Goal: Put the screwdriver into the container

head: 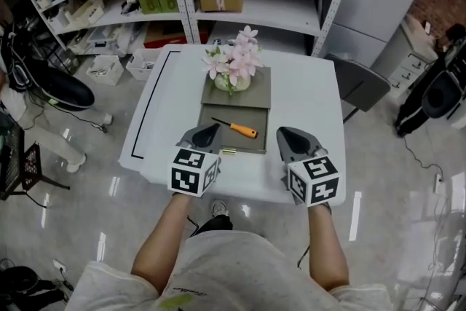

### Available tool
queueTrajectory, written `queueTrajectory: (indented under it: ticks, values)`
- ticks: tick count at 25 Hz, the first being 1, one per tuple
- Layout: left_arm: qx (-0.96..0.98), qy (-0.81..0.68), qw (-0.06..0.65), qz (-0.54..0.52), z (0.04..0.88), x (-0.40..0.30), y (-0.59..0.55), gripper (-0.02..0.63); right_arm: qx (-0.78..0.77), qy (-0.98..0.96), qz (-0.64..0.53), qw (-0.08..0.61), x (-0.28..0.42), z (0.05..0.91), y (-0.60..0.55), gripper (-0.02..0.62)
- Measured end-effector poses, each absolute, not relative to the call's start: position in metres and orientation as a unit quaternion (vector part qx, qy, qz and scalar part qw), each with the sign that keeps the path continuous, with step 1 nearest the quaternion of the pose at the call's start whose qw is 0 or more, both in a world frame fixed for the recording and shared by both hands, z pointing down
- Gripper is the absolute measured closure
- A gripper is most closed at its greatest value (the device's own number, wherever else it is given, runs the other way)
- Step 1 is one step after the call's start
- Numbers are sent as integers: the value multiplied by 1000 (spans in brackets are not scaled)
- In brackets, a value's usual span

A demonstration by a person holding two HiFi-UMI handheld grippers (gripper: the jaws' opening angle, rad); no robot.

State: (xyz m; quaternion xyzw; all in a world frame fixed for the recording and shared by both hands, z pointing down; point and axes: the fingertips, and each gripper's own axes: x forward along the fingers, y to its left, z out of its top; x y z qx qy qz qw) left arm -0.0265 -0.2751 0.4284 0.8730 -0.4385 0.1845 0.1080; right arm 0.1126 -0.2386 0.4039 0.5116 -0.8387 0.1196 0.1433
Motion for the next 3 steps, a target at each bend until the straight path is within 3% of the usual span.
queueTrajectory:
  ticks: [3]
  values:
    - [873, -437, 107, 186, 427, -26, -274, 603, 511, -839, 119, 145, 113, 404, -237, 591]
